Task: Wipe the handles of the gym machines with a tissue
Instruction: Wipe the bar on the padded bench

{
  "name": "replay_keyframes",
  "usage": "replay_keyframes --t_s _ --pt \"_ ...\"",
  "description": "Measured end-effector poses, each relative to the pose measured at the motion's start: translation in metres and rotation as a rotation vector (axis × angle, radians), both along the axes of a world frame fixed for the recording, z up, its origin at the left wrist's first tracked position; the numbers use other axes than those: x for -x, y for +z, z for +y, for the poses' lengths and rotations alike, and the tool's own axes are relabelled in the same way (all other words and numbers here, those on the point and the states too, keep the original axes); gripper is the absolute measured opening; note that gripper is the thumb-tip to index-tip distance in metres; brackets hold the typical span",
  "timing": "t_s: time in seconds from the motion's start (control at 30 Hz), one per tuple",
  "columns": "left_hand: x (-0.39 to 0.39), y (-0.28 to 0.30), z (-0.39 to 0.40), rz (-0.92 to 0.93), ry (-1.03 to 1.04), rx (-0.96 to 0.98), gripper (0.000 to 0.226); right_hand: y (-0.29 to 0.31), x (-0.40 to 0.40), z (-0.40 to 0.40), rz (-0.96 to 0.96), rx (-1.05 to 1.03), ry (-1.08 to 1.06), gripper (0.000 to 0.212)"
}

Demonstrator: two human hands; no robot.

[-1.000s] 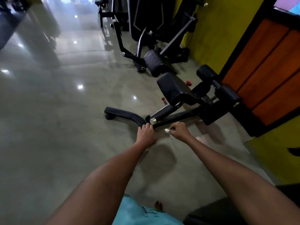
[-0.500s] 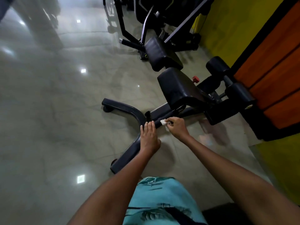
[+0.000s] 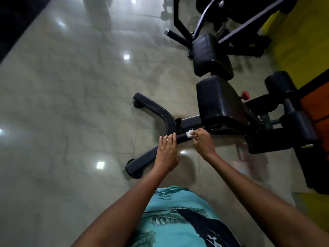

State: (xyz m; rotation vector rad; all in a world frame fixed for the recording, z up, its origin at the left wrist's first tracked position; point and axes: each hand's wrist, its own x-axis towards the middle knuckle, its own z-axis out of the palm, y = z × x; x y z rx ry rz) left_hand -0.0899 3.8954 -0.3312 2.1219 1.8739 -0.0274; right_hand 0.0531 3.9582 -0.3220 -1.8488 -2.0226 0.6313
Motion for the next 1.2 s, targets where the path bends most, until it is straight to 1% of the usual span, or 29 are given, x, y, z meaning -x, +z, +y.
replay_keyframes --t_s 0.1,0.17,0.27,0.3,0.37,0.43,0.47,0.6,0.67,0.77,0.83,0.87,0.93,1.0,1.07,1.13,1.2 --pt "-0.012 0.003 0.006 -0.011 0.107 0.032 0.079 0.002 -0.005 0.014 0.024 0.024 -0.081 0.016" --pt "-0.018 0.007 0.009 -0.008 0.168 0.044 0.076 0.003 0.001 0.012 0.030 0.015 0.000 0.016" --pt "-0.019 0.008 0.012 -0.025 0.232 0.019 0.060 0.004 -0.005 0.006 0.044 0.012 0.194 0.019" --pt "-0.019 0.008 0.014 -0.027 0.255 0.007 0.055 0.004 -0.012 0.008 0.041 0.005 0.213 0.019" --pt "-0.023 0.007 0.015 -0.028 0.304 0.005 0.051 0.001 -0.029 0.018 0.024 -0.005 0.144 0.019" --pt "-0.028 0.006 0.014 -0.011 0.339 0.044 0.051 -0.002 -0.037 0.029 0.005 -0.015 0.043 0.019" --pt "-0.030 0.006 0.013 0.007 0.352 0.062 0.053 -0.003 -0.035 0.032 0.007 -0.021 0.036 0.019" --pt "-0.035 0.002 0.014 0.062 0.386 0.107 0.056 -0.011 -0.015 0.017 0.093 -0.034 0.233 0.019" --pt "-0.036 -0.001 0.014 0.060 0.398 0.110 0.060 -0.018 -0.023 0.013 0.133 -0.045 0.276 0.022" --pt "-0.037 -0.004 0.014 0.060 0.400 0.118 0.070 -0.021 -0.041 0.022 0.124 -0.078 0.208 0.020" --pt "-0.037 -0.004 0.014 0.078 0.383 0.144 0.076 -0.018 -0.035 0.029 0.117 -0.064 0.165 0.018" --pt "-0.036 -0.004 0.015 0.089 0.375 0.153 0.078 -0.015 -0.026 0.028 0.133 -0.050 0.198 0.019" --pt "-0.034 -0.004 0.017 0.097 0.366 0.172 0.079 -0.008 -0.010 0.020 0.185 -0.029 0.346 0.022" --pt "-0.033 -0.001 0.019 0.088 0.358 0.197 0.078 -0.007 -0.011 0.015 0.221 -0.124 0.469 0.028" --pt "-0.033 0.001 0.019 0.074 0.354 0.230 0.078 -0.009 -0.030 0.015 0.212 -0.261 0.522 0.028" --pt "-0.033 0.001 0.020 0.068 0.351 0.233 0.078 -0.016 -0.048 0.020 0.170 -0.361 0.495 0.030" --pt "-0.034 0.002 0.020 0.060 0.352 0.224 0.078 -0.019 -0.048 0.023 0.165 -0.308 0.389 0.030"
